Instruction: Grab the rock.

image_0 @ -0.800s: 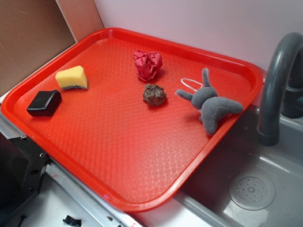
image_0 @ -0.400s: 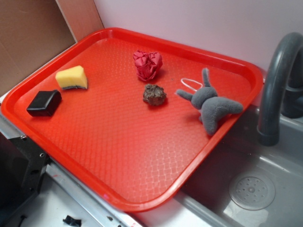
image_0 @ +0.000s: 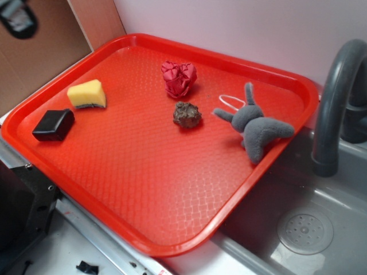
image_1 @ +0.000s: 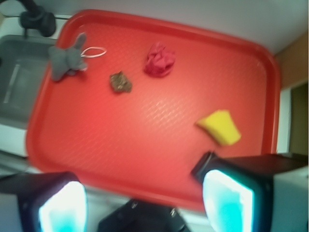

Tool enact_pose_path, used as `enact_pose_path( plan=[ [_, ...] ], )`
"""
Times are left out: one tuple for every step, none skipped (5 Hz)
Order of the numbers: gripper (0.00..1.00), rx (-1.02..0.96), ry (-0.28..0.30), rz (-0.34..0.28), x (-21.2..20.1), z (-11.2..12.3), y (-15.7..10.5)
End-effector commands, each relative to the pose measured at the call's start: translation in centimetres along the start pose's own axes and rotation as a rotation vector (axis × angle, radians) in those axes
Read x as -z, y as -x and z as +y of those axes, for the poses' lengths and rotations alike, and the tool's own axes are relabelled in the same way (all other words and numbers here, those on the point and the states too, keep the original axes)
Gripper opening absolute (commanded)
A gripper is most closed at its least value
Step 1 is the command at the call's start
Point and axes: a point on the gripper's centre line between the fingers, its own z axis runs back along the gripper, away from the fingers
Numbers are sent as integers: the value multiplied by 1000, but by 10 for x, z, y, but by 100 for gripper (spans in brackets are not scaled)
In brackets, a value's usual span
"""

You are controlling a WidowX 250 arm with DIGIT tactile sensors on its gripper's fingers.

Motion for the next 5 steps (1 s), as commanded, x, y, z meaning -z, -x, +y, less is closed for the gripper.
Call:
enact_pose_path(
  plan=[
    [100,86,-106,-74,60,-13,-48],
    [100,96,-99,-88,82,-15,-58],
    [100,119,-110,-62,122,-15,-75],
    [100,134,-141,-13,143,-16,-82],
    [100,156,-130,43,166,-14,-84]
  ],
)
